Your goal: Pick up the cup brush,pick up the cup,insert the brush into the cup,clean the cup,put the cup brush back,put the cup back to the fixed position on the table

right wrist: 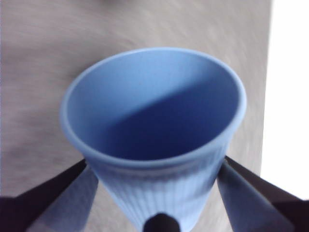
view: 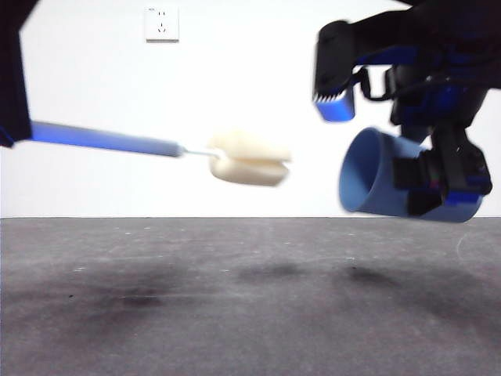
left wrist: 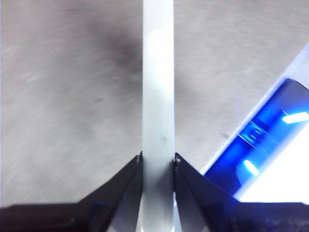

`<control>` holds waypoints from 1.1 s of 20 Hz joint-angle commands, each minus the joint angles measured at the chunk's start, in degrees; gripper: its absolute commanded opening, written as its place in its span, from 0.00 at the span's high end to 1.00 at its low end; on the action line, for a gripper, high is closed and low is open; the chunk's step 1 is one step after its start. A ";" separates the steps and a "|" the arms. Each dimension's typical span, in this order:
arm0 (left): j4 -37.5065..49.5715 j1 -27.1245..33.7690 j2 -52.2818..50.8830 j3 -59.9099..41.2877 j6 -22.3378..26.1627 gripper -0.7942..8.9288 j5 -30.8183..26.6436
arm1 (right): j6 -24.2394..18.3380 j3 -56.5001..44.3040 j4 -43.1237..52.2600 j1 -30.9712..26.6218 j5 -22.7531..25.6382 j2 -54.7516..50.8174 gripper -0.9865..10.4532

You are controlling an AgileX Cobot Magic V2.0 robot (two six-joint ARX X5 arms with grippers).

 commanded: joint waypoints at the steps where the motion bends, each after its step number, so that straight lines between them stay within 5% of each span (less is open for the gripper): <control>1: 0.35 2.62 -1.40 0.24 -4.96 0.93 -2.51 | 9.79 1.53 0.31 -3.15 0.07 -3.19 0.93; 4: 6.51 7.30 -1.20 0.22 -10.43 0.93 -2.32 | 22.05 4.48 0.15 -5.38 -4.94 -8.39 0.93; 7: 16.37 12.33 1.68 0.22 -15.32 0.93 0.44 | 35.41 7.76 0.70 -6.34 -16.76 -13.64 0.93; 10: 21.77 16.13 7.19 0.22 -18.88 0.93 3.34 | 43.78 8.24 3.93 -6.36 -24.72 -16.85 0.93; 13: 27.17 16.70 14.40 0.22 -22.86 0.93 3.50 | 46.77 8.24 4.92 -6.36 -25.73 -18.03 0.93; 22: 36.61 16.57 30.03 0.22 -29.86 0.93 3.87 | 46.77 8.24 4.96 -6.36 -25.64 -18.03 0.93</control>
